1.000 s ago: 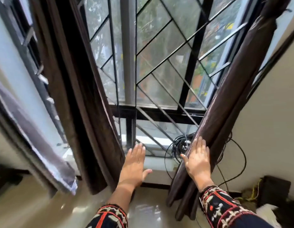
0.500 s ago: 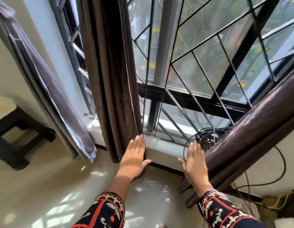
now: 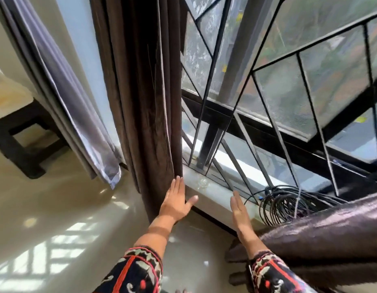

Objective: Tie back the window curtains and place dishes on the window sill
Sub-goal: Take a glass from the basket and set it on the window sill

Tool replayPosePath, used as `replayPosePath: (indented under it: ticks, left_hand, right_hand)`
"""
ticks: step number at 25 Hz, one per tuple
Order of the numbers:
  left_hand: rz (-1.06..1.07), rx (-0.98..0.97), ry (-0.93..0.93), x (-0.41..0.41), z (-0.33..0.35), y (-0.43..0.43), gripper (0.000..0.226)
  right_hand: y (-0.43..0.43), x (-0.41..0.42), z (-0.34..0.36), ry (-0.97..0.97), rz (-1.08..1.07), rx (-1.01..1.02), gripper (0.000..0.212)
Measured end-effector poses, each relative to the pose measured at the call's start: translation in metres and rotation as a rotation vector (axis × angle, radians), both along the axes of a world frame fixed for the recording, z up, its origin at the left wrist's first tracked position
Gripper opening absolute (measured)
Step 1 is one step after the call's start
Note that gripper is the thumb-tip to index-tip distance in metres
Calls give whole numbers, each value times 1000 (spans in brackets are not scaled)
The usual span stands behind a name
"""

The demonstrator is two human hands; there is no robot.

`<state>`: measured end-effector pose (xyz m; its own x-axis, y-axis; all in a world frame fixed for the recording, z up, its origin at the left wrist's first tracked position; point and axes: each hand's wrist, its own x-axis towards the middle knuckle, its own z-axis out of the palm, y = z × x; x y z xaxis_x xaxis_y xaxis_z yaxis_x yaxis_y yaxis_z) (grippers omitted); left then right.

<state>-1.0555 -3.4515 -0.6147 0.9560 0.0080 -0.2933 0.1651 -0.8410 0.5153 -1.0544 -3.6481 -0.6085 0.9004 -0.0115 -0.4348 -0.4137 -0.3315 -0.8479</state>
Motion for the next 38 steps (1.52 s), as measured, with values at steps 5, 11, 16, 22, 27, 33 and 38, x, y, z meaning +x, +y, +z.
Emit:
replayPosePath:
  ticks: [5,11,16,22,27,33,38]
  left_hand:
    - [56,-238,57,42,-64,-20,76]
    - [174,-505,115,110,-187,-36,72]
    - [240,-687,112,173,-280,-47,60]
    - [327,-796,128,229,-346,-61,59]
    - [400,-1047,226,235,-342,-65,66]
    - [510,-1208,405,174,-303,-68,73]
    - [646,-1269,387,127,-238,-67,67]
  right_hand:
    - [-1,37,-73,65,-63,177,68]
    - [1,96,-191,130,-89,191,109]
    - [9,155,-280,93,-219,266,70]
    - [20,201,-335,65,-226,354,104]
    - [22,214,-336,62,-222,433,102]
    - [25,162,-298,121,-228,478,91]
    - [26,114,-221,143,-236,490,80]
